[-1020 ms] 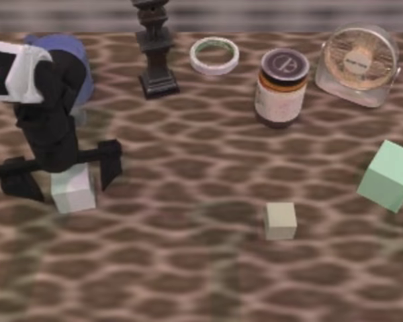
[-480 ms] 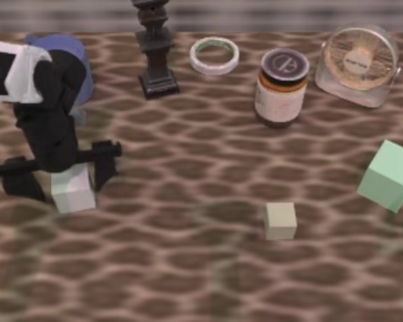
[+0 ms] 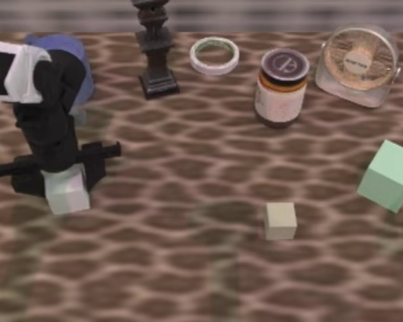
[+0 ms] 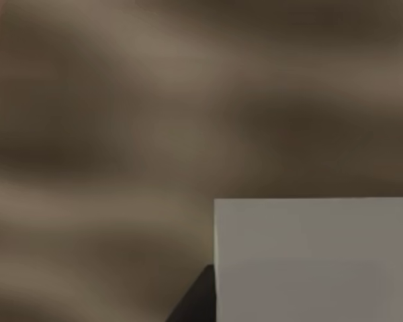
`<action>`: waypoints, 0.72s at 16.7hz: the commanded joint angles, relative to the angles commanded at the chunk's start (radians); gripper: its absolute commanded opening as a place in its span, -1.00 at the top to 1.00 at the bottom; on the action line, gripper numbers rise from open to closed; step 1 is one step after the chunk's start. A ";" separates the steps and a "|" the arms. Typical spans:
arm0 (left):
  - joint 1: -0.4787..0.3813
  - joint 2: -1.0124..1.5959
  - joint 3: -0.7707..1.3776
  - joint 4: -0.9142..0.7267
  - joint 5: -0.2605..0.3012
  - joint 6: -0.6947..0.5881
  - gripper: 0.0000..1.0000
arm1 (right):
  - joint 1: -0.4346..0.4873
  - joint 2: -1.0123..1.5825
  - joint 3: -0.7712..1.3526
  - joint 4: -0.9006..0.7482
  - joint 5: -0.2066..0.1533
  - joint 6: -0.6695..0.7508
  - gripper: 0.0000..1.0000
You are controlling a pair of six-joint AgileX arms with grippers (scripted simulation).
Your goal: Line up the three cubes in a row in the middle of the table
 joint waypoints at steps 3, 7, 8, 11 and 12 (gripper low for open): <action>0.000 0.000 0.000 0.000 0.000 0.000 1.00 | 0.000 0.000 0.000 0.000 0.000 0.000 -1.00; 0.000 0.000 0.000 0.000 0.000 0.000 1.00 | 0.000 0.000 0.000 0.000 0.000 0.000 -1.00; -0.001 -0.023 0.005 -0.012 -0.007 0.005 1.00 | 0.000 0.000 0.000 0.000 0.000 0.000 -1.00; 0.001 -0.039 0.031 -0.054 -0.003 0.005 1.00 | 0.000 0.000 0.000 0.000 0.000 0.000 -1.00; 0.003 -0.051 0.048 -0.085 -0.002 0.005 1.00 | 0.000 0.000 0.000 0.000 0.000 0.000 -1.00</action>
